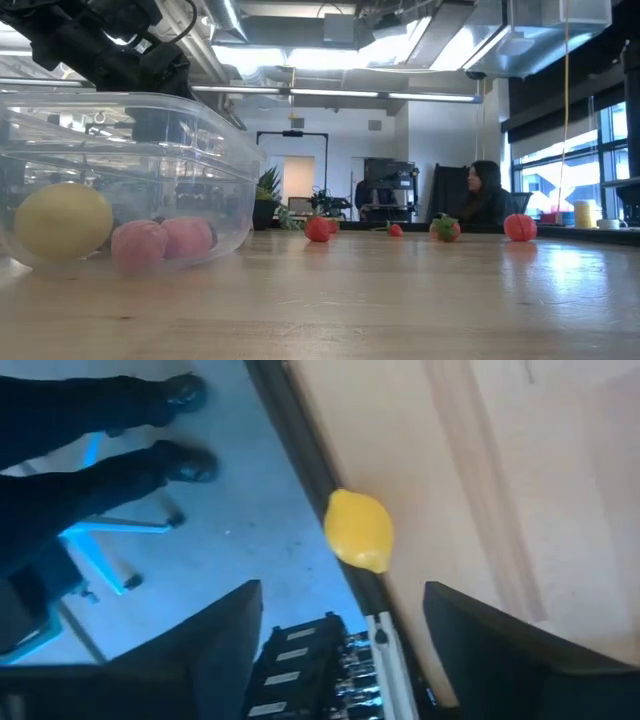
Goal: Pick and placing Produce into tupperware
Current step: Put the yellow lemon into the transparent bin
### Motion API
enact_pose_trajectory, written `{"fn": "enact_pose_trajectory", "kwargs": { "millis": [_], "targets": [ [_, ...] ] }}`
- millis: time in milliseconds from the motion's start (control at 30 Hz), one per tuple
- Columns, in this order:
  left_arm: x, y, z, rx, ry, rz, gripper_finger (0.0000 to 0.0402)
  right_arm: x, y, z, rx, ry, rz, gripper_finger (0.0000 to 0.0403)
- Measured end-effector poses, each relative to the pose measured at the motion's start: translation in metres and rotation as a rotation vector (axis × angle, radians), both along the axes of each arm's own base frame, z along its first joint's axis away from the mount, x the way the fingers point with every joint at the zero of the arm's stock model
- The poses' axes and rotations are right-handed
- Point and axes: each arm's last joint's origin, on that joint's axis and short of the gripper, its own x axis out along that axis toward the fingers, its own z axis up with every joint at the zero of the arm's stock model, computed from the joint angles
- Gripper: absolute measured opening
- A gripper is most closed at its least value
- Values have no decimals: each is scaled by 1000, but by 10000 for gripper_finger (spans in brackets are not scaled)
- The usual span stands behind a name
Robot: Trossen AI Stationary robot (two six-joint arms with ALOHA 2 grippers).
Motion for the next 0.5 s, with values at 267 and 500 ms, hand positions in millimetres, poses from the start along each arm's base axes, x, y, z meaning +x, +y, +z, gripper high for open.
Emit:
{"fn": "enact_pose_trajectory", "kwargs": {
  "millis": [267,500],
  "targets": [
    [0,0,0,0,0,0,261,-3,8,-14,-41,28,26,352],
    [0,0,0,0,0,0,261,-4,21,-30,-20,83,-4,355]
  ]
}}
